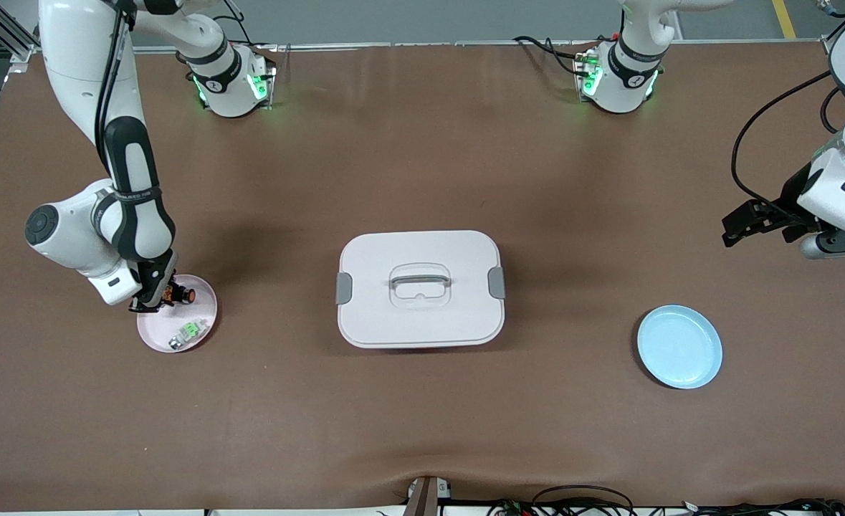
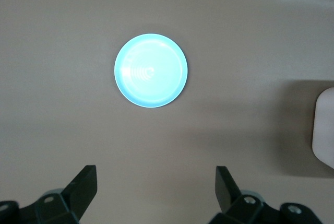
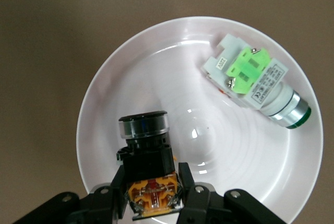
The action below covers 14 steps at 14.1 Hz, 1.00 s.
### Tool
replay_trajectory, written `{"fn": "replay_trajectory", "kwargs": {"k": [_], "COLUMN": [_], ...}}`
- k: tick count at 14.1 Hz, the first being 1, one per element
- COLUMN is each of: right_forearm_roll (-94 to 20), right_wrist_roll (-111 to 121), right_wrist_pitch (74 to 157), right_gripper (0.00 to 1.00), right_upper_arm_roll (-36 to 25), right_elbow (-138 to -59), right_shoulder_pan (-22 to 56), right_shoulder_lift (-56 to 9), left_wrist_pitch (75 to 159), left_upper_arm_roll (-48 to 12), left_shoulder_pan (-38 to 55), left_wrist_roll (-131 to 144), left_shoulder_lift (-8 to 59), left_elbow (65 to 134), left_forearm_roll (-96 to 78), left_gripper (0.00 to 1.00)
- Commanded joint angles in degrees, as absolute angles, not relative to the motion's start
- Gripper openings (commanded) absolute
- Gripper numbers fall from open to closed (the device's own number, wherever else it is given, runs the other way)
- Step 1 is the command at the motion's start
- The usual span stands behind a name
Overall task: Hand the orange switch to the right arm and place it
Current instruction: 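Lower the orange switch onto the white plate with the right gripper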
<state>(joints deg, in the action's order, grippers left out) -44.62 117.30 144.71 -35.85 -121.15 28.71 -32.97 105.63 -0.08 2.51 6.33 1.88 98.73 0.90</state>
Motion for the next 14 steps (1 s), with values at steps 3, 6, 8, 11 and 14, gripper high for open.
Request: {"fn": "replay_trajectory", "kwargs": {"k": [3,6,8,11,14], "right_forearm_roll": [-44.65,-44.56,-44.65,-44.39,-43.68], "right_wrist_roll": [114.88,114.35,114.08,109.36,107.40], "right_wrist_pitch": [143.53,142.65,141.60,134.94,129.57], "right_gripper": [0.99,1.00,1.00,1.00,1.00], "right_upper_arm_roll": [-36.30,-36.21,-36.30,-36.91,-38.40], "right_elbow": [-119.45,-118.92,-118.65,-117.17,-114.01], "right_shoulder_pan": [28.30,27.33,27.51,28.30,28.47], "right_shoulder_lift": [-34.98,-35.16,-35.07,-34.28,-33.66], "left_wrist_pitch": [105.56,105.12,104.94,104.94,104.77], "left_upper_arm_roll": [0.53,0.44,0.44,0.44,0.35], "left_shoulder_pan": [3.08,3.08,3.08,3.25,3.34], "left_wrist_roll": [5.36,5.27,5.27,5.54,5.62], "left_shoulder_lift": [2.02,1.93,1.93,2.28,3.07], "left_elbow": [98.26,98.26,98.17,97.82,96.16], "left_forearm_roll": [1.23,1.23,1.32,1.32,1.49], "left_gripper": [1.00,1.00,1.00,1.00,1.00]}}
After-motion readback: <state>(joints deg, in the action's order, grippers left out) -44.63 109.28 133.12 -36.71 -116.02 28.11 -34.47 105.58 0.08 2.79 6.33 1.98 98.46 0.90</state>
